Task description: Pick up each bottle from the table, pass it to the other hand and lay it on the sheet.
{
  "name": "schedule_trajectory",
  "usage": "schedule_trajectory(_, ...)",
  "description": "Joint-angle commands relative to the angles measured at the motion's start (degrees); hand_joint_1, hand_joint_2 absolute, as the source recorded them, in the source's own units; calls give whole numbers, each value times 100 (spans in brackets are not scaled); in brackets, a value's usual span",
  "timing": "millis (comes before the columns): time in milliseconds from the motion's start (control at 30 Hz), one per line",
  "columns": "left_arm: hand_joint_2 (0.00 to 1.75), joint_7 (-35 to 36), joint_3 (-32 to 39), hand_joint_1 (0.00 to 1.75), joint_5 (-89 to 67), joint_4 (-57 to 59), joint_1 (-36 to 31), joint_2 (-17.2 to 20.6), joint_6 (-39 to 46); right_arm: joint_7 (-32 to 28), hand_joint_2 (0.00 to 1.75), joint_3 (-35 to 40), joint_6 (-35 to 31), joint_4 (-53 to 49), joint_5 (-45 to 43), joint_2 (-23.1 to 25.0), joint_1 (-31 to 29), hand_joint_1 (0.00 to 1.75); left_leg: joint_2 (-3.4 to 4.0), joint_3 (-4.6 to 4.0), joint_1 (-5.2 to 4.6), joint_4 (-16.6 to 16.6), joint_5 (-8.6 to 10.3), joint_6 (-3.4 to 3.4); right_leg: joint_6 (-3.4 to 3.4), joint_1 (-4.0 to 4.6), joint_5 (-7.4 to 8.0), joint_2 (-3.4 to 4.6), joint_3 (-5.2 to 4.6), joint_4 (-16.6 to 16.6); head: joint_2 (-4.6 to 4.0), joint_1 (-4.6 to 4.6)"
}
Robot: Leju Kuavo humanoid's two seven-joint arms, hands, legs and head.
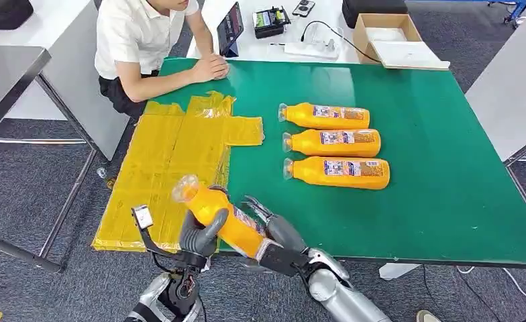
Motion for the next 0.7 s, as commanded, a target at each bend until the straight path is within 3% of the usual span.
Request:
schedule_trajectory(33,175,395,98,175,297,66,-137,394,-89,-85,175,-336,1,-381,-457,200,97,0,10,14,-2,-6,-3,6,-10,2,-3,-1,10,-3,0,0)
schedule_trajectory(267,175,-42,-120,175,-426,236,-171,515,483,-31,175,-797,263,-787,-1004,244,301,0,1,9,-3,-5,0,6,-7,0,-3,-8,9,-3,0,2)
schedule_trajectory(633,175,6,-67,175,-452,121,-165,527,517,-31,175,-827,261,-897,-1005,215,366,0,6,17,1,-6,-1,8,-13,5,-2,-7,17,-6,0,2)
schedule_trajectory(700,175,-374,-4,175,-1072,-69,-197,554,1101,-130,175,-934,3,-1084,-919,231,497,0,5,14,-1,-6,2,7,-10,3,-1,-7,13,-5,0,2)
